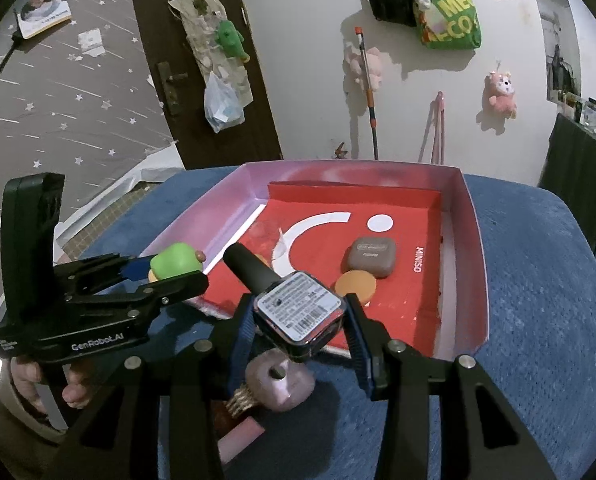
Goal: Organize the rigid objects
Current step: 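Carry the turtle toy and black bottle up into the red-lined box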
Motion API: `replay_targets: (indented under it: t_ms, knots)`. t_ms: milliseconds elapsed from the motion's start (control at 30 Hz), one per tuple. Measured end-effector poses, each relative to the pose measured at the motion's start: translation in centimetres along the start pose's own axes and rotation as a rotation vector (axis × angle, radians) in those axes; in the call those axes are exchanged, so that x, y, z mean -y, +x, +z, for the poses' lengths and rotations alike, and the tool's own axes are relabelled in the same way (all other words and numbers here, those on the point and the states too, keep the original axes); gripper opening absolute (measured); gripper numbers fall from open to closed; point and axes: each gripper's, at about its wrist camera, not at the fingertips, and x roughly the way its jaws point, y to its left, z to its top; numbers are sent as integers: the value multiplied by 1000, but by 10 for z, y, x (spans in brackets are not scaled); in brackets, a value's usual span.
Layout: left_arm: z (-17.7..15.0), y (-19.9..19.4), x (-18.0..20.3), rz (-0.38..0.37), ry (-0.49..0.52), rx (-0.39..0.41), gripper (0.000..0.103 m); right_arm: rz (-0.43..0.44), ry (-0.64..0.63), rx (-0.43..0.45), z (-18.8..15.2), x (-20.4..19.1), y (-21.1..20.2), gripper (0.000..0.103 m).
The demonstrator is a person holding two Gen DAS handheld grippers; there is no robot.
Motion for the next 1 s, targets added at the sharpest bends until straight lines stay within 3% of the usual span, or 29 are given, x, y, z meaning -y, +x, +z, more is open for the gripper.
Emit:
replay_targets:
  t_ms: [667,1000]
  knots:
    - [5,53,-10,-48,-15,-169,46,-44,35,-194,5,27,64,46]
    - [8,69,-19,-48,-46,-198,46,-54,40,-243,3,30,80,46]
